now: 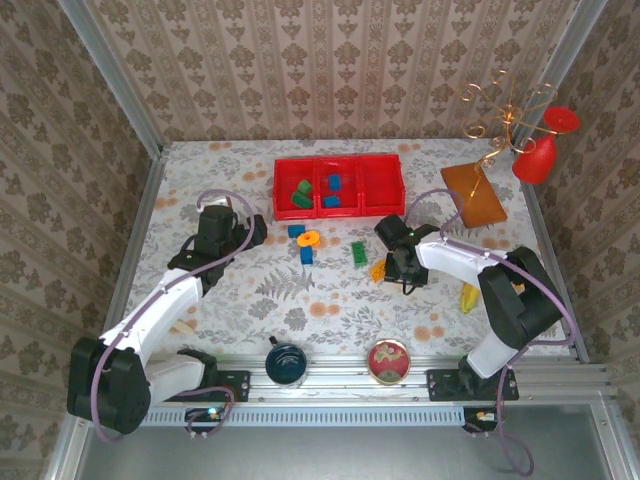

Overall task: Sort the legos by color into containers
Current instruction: Pick up the lego from the center of the table.

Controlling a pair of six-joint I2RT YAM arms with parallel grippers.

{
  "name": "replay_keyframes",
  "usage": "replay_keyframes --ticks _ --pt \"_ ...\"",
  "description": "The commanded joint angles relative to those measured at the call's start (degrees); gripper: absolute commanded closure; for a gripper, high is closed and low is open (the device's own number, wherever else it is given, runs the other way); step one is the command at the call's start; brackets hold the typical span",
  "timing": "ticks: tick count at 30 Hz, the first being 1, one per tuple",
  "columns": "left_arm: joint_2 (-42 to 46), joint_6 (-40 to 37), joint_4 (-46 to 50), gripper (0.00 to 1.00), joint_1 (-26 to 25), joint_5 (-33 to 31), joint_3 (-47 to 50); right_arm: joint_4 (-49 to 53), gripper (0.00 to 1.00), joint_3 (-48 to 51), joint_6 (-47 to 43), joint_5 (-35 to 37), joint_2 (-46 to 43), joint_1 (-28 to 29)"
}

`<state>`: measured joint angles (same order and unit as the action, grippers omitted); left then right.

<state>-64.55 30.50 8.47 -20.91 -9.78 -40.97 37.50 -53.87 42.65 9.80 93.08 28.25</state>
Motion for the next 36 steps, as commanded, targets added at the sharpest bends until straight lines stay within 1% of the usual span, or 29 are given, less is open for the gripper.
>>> replay_keyframes --ticks 1,6,16,17,21,27,32,36 --pt "-0.4 0.9 -0.7 0.00 0.4 0.5 -1.0 1.6 0.56 0.8 0.6 0.4 -0.3 -0.3" --pt "-0.5 0.9 -0.7 0.00 0.4 0.6 -1.0 2.3 0.61 1.3 0.5 0.7 -1.5 -0.6" --pt "-0.3 0.9 -0.5 0.00 0.4 0.7 -1.0 1.5 0.62 0.9 0.1 -0.1 -1.1 -0.7" --pt "-0.3 0.9 -0.5 0.00 0.4 0.6 -1.0 1.4 0.61 0.8 0.1 0.0 -1.0 -0.7" --pt "-0.1 0.9 -0.5 0.00 0.4 0.5 -0.9 1.2 0.54 0.6 -0.4 0.3 -0.7 -0.7" --pt "-0.2 0.9 -0.6 0.00 0.4 0.6 -0.9 0.8 0.47 -0.3 -1.4 1.3 0.7 -1.1" --pt "-0.2 1.0 -0.6 0.00 0.4 0.6 -1.0 0.5 0.45 -1.4 -2.5 2.0 3.0 -1.6" --pt "-0.1 1.1 -0.6 0.00 0.4 0.6 -0.8 -0.1 0.47 -1.7 -3.0 2.2 4.3 -1.7"
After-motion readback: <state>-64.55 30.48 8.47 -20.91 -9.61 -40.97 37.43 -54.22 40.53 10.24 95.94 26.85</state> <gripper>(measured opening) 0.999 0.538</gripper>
